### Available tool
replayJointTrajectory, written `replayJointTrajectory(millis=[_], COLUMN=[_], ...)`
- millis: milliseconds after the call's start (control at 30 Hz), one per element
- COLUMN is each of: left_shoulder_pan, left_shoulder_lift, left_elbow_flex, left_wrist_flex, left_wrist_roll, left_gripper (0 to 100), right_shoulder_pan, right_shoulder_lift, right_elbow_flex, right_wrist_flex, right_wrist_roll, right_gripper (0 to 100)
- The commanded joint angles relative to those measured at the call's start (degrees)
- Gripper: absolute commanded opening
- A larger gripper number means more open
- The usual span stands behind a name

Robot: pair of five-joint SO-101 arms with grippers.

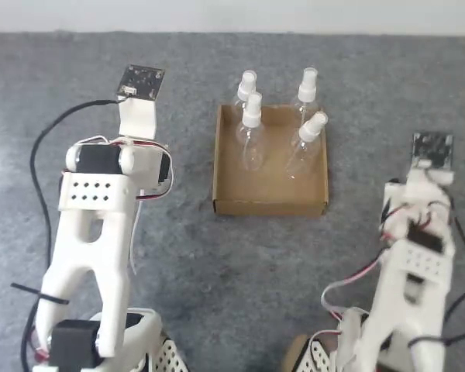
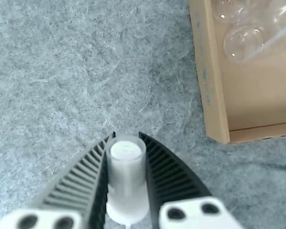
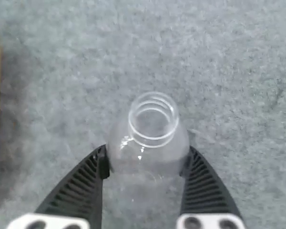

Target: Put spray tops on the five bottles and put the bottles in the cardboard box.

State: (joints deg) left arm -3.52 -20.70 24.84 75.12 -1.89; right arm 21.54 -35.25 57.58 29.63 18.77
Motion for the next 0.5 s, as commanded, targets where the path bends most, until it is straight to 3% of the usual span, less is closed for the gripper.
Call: replayJointTrajectory(millis=[0, 200, 467], left_shoulder_pan=[0.3, 0.3, 0.3], left_shoulder_lift=[-3.0, -2.5, -3.0], left_elbow_flex=[-0.7, -0.7, -0.7], left_wrist_flex=[0.2, 0.2, 0.2], left_wrist_roll=[0.2, 0.3, 0.3], left_gripper=[2, 2, 2], right_shoulder_pan=[0.4, 0.5, 1.8], right_shoulder_lift=[9.2, 29.8, 51.7], right_elbow_flex=[-17.9, -41.8, -55.3], right_wrist_flex=[13.2, 35.7, 37.7], right_wrist_roll=[7.7, 19.3, 19.8], right_gripper=[4.9, 5.2, 7.3])
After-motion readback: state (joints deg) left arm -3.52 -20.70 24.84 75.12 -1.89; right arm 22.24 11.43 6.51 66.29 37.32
